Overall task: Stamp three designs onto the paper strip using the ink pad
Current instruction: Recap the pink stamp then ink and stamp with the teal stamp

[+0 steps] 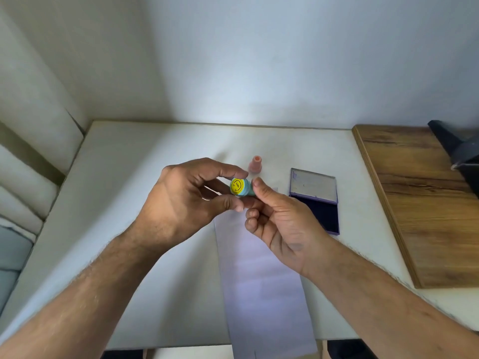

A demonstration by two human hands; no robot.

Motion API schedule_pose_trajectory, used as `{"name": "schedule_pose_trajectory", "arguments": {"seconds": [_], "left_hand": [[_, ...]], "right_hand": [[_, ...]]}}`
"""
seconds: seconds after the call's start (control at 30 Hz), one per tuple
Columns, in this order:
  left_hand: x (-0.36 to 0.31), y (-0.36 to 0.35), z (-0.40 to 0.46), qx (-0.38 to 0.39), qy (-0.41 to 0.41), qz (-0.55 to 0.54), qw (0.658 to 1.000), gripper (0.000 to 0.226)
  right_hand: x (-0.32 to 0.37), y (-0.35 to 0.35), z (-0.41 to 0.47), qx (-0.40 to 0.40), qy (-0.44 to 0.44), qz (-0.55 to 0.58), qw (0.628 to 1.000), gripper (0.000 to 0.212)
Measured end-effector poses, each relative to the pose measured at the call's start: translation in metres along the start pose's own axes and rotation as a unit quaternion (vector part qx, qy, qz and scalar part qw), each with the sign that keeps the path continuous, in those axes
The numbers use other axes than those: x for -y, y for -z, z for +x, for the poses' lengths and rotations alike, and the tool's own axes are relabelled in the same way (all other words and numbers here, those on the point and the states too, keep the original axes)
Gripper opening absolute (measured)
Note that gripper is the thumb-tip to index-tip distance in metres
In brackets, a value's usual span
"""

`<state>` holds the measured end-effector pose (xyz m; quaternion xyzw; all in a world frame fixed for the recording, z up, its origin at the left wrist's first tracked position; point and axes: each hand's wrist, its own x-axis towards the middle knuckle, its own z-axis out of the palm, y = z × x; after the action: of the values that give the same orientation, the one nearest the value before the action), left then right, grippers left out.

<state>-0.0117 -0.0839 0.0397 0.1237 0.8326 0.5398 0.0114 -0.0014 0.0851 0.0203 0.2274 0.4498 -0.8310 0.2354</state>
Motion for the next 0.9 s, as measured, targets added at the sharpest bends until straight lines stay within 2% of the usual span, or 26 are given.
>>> {"name": "schedule_pose_trajectory", "arguments": {"seconds": [0.1, 0.23, 0.33, 0.57, 0.77, 0.9], "left_hand": [[0.003, 0.0, -0.001, -0.007, 0.026, -0.01, 1.0, 0.029], [-0.001, 0.003, 0.005, -0.031, 0.094, -0.055, 0.994, 0.029], [0.001, 0.009, 0.006, -0.027, 0.144, -0.085, 0.986, 0.032], [0.027, 0.022, -0.008, 0.001, 0.207, 0.057, 0.977, 0.025], [0.042, 0.017, -0.013, -0.009, 0.22, 0.165, 0.961, 0.026], [0.05, 0.014, -0.013, -0.023, 0.184, 0.26, 0.948, 0.028]], "right_hand": [[0.003, 0.003, 0.001, 0.013, 0.002, 0.007, 1.0, 0.017], [0.009, 0.003, 0.001, 0.029, 0.028, 0.026, 0.999, 0.032], [0.01, 0.002, 0.001, 0.028, 0.028, 0.036, 0.999, 0.029], [0.004, -0.002, 0.002, 0.012, 0.024, 0.05, 0.998, 0.026], [-0.001, -0.004, 0.003, 0.004, 0.015, 0.041, 0.999, 0.023], [-0.003, -0.004, 0.004, -0.001, 0.017, 0.032, 0.999, 0.023]]}}
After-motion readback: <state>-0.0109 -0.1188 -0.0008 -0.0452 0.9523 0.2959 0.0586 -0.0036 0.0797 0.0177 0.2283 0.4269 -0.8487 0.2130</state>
